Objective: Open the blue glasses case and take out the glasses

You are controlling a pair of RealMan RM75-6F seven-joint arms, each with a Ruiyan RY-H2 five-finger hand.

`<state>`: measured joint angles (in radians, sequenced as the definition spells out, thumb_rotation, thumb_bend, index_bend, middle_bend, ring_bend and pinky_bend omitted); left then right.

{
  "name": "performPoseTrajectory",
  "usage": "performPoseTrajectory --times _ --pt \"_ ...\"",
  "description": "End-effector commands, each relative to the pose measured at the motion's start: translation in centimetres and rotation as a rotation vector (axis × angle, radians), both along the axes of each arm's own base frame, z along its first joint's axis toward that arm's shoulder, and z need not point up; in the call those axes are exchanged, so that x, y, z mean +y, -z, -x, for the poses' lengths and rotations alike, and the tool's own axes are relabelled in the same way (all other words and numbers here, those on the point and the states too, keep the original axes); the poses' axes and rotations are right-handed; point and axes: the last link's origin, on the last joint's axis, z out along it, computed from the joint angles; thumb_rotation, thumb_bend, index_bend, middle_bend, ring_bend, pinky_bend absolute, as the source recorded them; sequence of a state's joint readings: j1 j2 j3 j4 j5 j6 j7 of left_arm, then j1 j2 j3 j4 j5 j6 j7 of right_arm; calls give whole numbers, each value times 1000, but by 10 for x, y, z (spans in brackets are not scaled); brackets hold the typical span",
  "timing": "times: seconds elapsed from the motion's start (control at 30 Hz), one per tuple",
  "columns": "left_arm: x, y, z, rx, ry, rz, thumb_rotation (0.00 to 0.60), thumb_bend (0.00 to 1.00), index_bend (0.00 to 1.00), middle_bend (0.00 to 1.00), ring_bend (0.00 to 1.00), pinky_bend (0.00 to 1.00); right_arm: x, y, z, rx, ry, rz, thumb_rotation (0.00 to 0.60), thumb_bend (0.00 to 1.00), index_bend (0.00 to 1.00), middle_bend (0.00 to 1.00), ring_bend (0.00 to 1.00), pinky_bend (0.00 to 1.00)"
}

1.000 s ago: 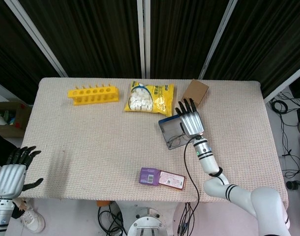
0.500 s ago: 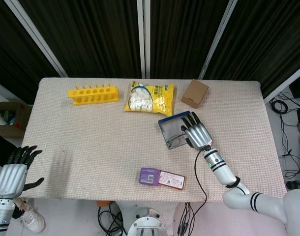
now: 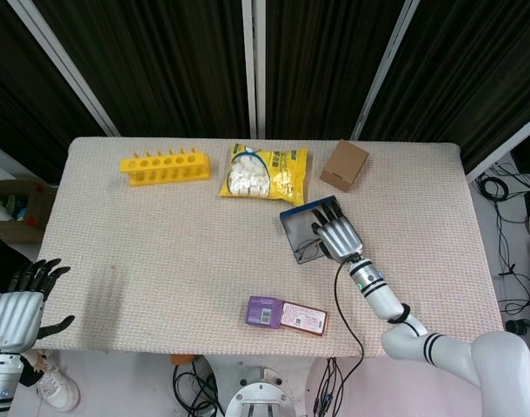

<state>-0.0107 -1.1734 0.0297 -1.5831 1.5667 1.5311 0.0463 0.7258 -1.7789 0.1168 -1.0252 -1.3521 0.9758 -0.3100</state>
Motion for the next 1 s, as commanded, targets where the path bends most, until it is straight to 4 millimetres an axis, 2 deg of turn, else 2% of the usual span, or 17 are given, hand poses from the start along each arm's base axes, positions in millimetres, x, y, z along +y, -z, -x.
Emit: performPoseTrajectory --times 0.03,0.2,0.33,0.47,0.57,0.67,0.77,1.0 --pt "0 0 0 0 -1 0 600 33 202 123 97 102 -1 4 -3 -2 -8 -7 600 363 476 190 0 0" --pt "-1 0 2 -2 -6 -2 600 33 202 122 97 102 -2 8 -2 -4 -8 -13 600 382 523 210 0 0" --pt "-1 0 3 -4 -6 -5 600 33 202 122 97 102 -3 6 1 -1 -13 -4 600 442 594 221 0 0" --pt "-2 0 4 -5 -6 -6 600 33 202 122 97 102 0 0 1 -20 -32 2 600 464 679 252 0 0" --pt "-2 0 4 -5 -8 -8 600 33 202 123 97 102 8 -9 -5 -44 -79 -15 600 472 688 259 0 0" --pt "-2 0 4 -4 -7 -8 600 34 202 123 97 102 16 -18 -14 -63 -130 -31 600 472 688 260 0 0" --pt "-2 -1 3 -4 -1 -11 600 33 202 123 97 102 25 -18 -32 -90 -168 -74 600 472 687 260 0 0" --pt "-5 -2 3 -3 -5 -14 600 33 202 123 97 102 32 11 -76 -125 -211 -163 600 472 686 260 0 0"
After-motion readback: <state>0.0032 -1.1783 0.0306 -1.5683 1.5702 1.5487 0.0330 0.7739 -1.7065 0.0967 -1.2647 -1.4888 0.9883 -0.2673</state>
